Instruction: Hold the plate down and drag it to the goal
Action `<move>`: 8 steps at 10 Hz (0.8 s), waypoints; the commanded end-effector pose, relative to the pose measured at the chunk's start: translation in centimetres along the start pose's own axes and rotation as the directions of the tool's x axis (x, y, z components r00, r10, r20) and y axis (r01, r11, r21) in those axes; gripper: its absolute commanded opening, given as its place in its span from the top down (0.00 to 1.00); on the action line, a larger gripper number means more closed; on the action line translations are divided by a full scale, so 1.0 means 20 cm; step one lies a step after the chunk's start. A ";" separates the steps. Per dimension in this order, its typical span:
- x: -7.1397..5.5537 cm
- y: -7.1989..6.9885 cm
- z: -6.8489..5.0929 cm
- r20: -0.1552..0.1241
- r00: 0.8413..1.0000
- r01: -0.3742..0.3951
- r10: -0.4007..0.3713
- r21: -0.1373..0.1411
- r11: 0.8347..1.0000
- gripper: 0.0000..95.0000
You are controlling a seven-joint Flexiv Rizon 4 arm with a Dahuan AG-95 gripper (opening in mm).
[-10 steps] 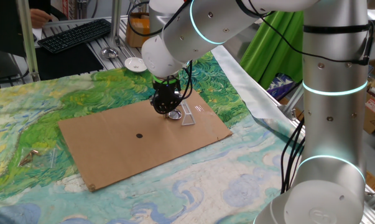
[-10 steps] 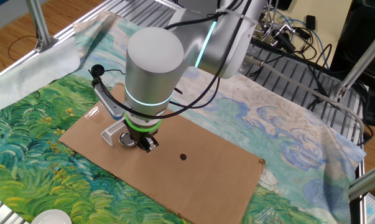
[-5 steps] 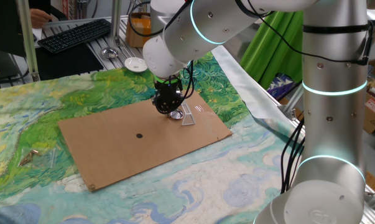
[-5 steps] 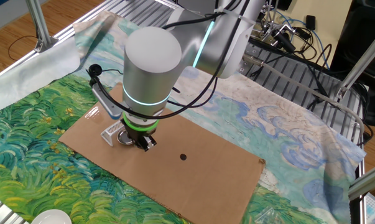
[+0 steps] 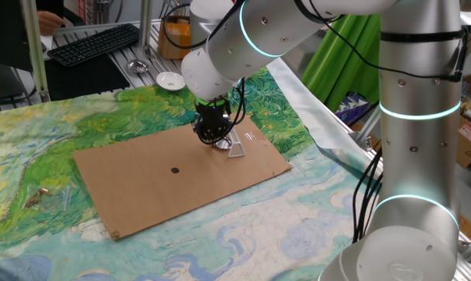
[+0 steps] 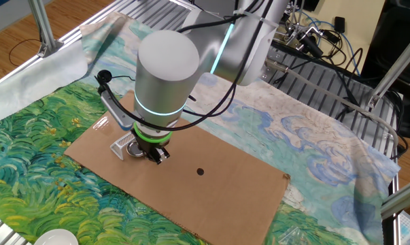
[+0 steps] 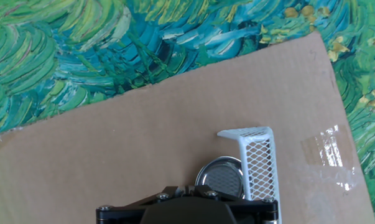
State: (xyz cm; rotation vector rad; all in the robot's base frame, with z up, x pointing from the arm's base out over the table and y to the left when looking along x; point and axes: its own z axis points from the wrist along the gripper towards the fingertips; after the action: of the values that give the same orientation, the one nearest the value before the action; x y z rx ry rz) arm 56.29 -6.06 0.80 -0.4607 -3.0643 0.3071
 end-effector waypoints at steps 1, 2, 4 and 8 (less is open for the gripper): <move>0.00 -0.01 -0.01 -0.001 1.000 0.006 -0.006 0.007 1.000 1.00; 0.00 -0.01 -0.01 -0.002 1.000 0.003 -0.003 0.004 1.000 1.00; 0.01 -0.01 -0.01 -0.011 1.000 -0.024 0.024 -0.026 0.999 1.00; 0.02 0.00 -0.04 -0.026 0.999 -0.049 0.048 -0.062 0.997 1.00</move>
State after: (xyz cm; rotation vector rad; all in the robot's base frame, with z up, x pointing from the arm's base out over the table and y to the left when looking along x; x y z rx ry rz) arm 56.10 -5.71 1.65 -0.5419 -3.0501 0.2004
